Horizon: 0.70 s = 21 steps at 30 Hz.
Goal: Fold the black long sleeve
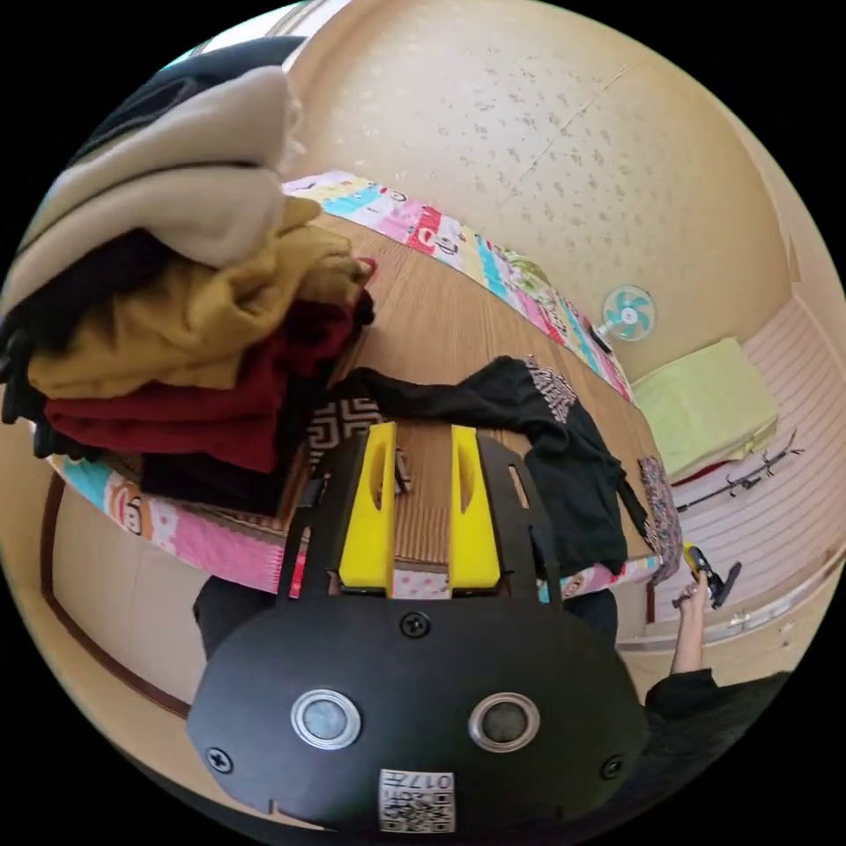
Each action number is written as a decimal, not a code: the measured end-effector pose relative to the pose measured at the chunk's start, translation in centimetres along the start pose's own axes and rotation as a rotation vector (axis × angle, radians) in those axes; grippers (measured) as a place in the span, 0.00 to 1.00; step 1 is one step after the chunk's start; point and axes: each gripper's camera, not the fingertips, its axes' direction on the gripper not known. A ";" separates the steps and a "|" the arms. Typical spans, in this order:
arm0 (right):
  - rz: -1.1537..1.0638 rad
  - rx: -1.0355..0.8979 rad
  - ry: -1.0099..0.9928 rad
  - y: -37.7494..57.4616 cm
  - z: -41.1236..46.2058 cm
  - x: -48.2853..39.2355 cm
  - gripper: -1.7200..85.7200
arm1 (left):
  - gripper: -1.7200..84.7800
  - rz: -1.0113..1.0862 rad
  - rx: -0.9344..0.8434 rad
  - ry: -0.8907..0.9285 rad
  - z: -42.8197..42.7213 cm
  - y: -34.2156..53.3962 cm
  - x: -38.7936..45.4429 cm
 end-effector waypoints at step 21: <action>-0.059 -0.664 -0.177 12.9 -11.4 10.0 0.05 | 0.08 0.231 -0.910 0.434 1.8 17.6 7.6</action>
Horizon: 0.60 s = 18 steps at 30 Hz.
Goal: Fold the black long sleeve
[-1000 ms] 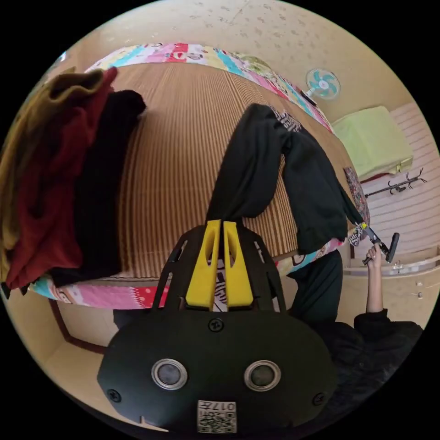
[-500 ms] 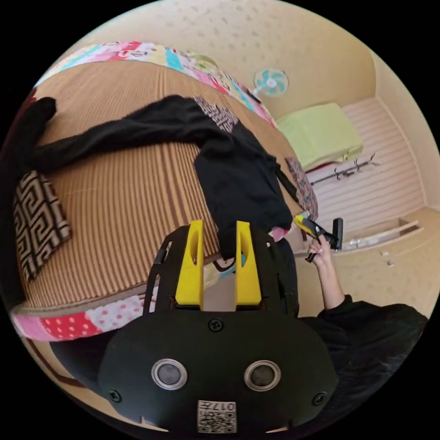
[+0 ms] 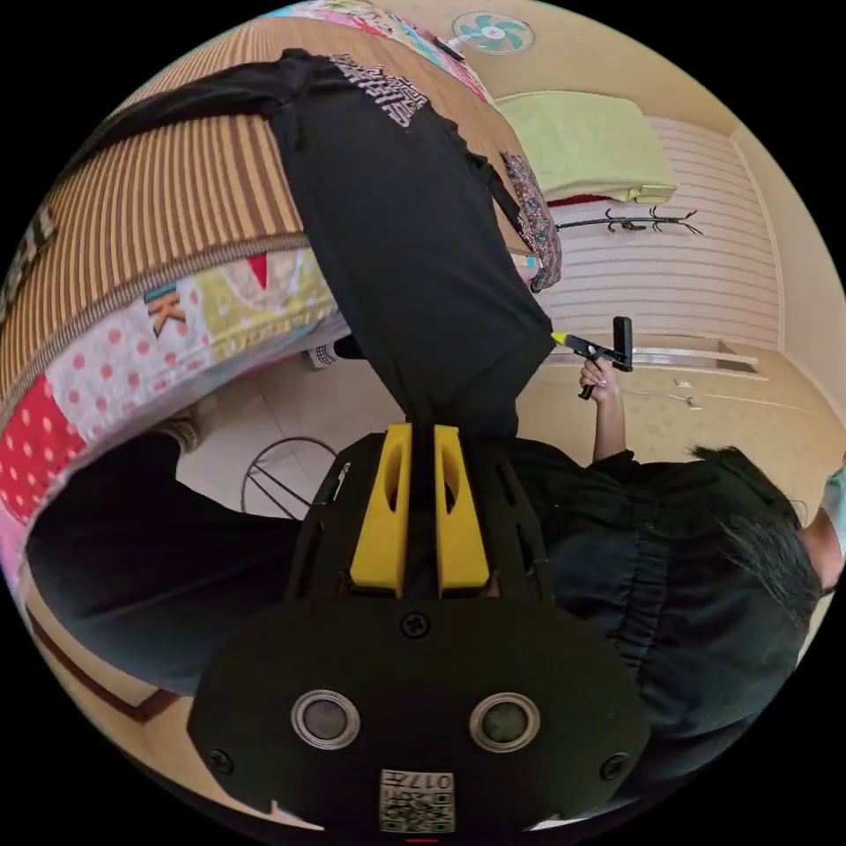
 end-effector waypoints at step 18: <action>0.685 0.867 -0.463 -11.7 -11.2 27.6 0.10 | 0.10 -0.199 0.315 0.032 -6.3 4.0 4.8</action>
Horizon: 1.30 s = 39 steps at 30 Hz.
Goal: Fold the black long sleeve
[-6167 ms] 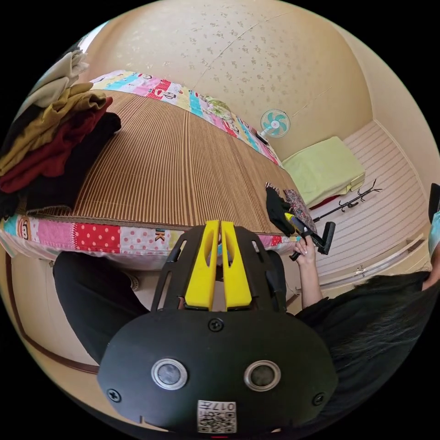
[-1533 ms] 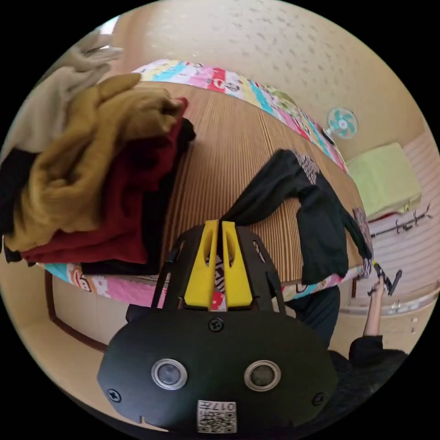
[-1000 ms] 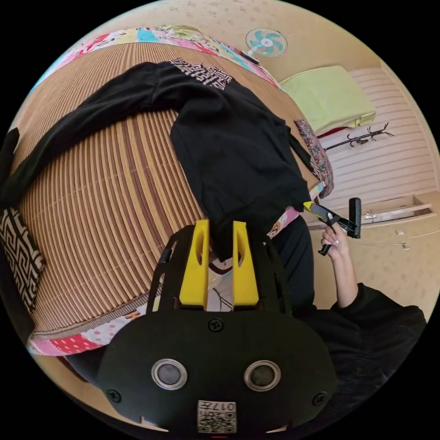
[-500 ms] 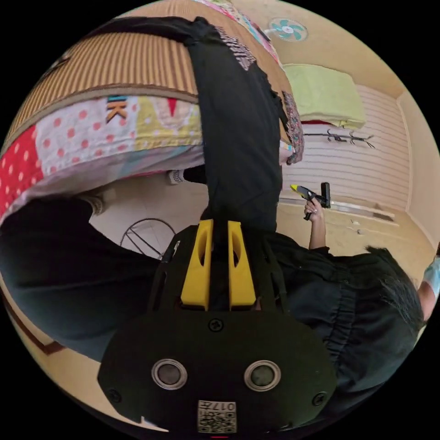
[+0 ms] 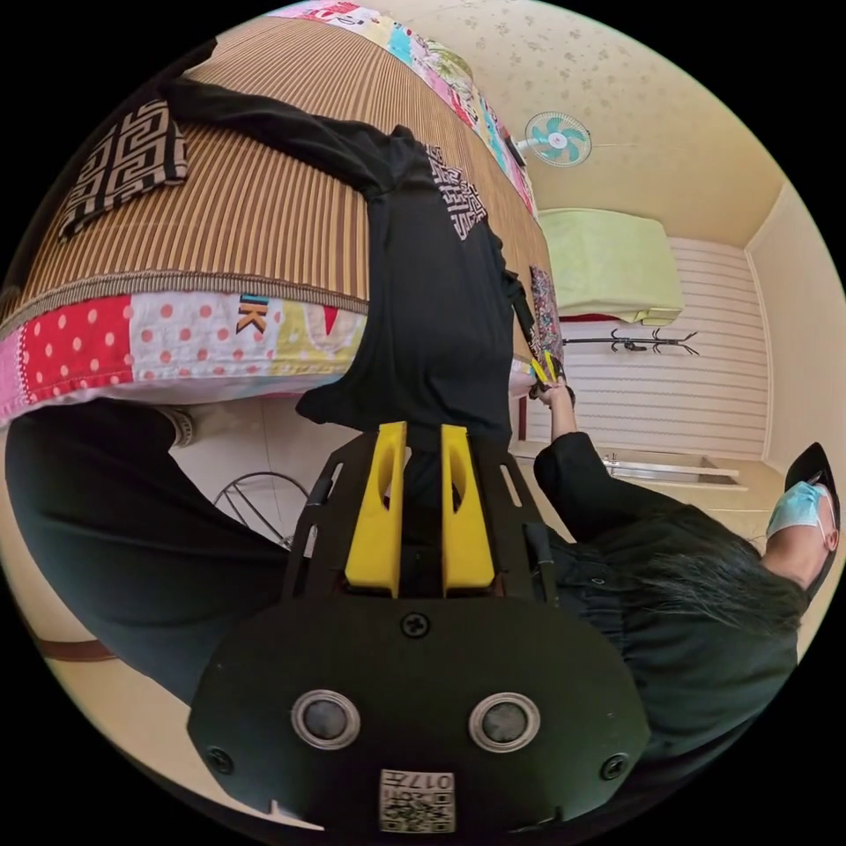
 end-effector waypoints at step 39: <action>-1.092 -0.750 0.110 64.8 31.9 -13.1 0.12 | 0.14 0.171 0.278 -0.443 -8.0 4.5 11.4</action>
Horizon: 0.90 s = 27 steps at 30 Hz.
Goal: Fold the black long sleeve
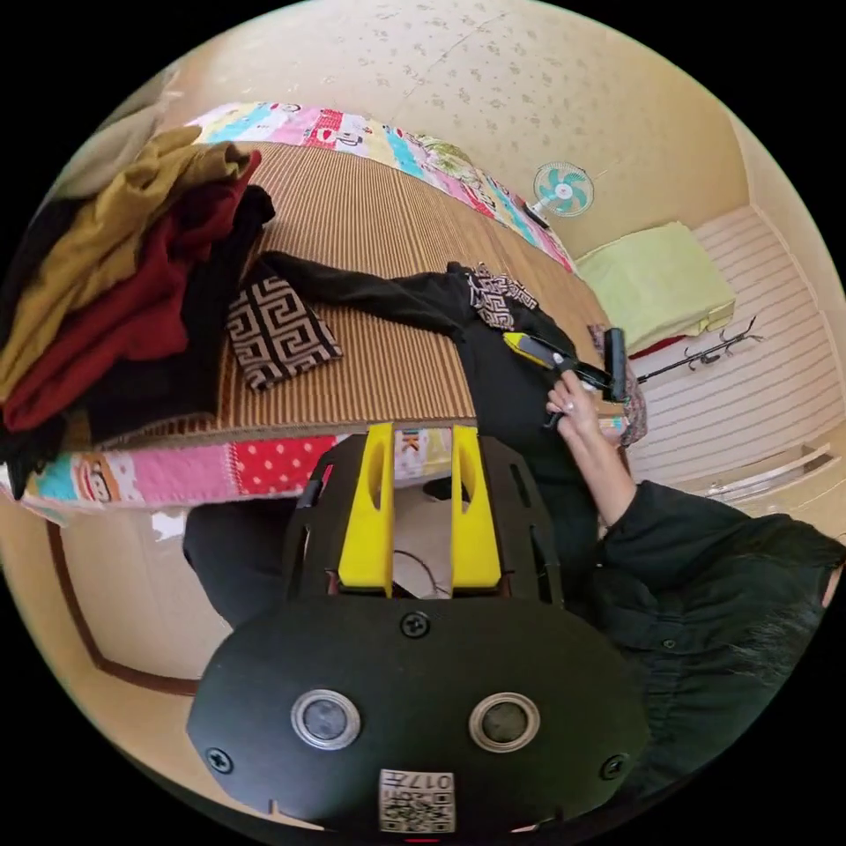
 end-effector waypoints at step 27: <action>-0.618 0.277 -0.262 14.3 -2.2 -27.8 0.21 | 0.07 0.155 0.363 0.732 -31.6 -8.6 2.9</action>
